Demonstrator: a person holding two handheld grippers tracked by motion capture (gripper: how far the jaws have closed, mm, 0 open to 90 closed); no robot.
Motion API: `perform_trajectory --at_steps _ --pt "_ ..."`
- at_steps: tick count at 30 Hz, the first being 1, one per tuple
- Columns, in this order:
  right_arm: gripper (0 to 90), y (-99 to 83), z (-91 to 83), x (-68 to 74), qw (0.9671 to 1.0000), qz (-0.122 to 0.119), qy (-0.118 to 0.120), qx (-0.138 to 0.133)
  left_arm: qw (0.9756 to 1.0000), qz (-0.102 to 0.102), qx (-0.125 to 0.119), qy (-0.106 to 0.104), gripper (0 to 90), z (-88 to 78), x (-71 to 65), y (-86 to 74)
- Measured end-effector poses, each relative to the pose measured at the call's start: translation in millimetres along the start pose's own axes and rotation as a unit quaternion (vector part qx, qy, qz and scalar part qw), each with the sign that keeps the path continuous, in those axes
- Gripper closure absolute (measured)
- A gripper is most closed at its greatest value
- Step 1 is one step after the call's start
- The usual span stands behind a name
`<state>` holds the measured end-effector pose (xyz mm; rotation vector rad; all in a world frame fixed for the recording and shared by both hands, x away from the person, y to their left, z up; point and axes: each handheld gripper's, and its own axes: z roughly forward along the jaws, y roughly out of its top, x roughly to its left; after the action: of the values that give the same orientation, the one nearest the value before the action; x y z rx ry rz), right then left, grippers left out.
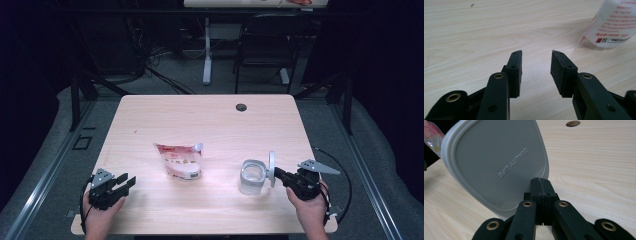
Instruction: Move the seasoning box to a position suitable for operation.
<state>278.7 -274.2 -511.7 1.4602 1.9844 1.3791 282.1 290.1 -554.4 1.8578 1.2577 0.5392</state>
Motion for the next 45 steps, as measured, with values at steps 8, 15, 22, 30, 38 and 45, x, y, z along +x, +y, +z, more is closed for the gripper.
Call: perform_trajectory --at_steps 8,15,22,30,38,45 --pt "90.0 -2.2 1.2 -1.1 1.0000 -0.002 -0.005 0.005 1.0000 0.000 -0.001 0.001 61.4 -0.3 0.4 0.0" --pt "89.6 -6.8 -0.3 -3.1 0.9997 -0.010 -0.017 0.011 1.0000 -0.001 -0.001 0.001 61.4 -1.0 0.8 -0.1" --pt "82.0 -10.9 -3.1 -6.9 0.9992 -0.016 -0.035 0.010 1.0000 -0.003 -0.003 0.001 61.3 -0.7 0.6 -0.5" --pt "76.0 -20.9 -6.2 -7.8 0.9980 -0.030 -0.049 0.028 1.0000 -0.003 -0.003 0.000 61.3 -1.4 0.2 -0.6" --pt "69.0 -30.3 -9.5 -0.7 0.9971 -0.041 -0.051 0.040 1.0000 -0.003 -0.003 -0.001 61.2 -1.3 0.4 -0.6" --pt "63.6 -32.6 0.8 3.6 0.9955 -0.062 -0.058 0.042 1.0000 -0.001 -0.003 -0.001 60.5 -0.6 0.2 -0.2"
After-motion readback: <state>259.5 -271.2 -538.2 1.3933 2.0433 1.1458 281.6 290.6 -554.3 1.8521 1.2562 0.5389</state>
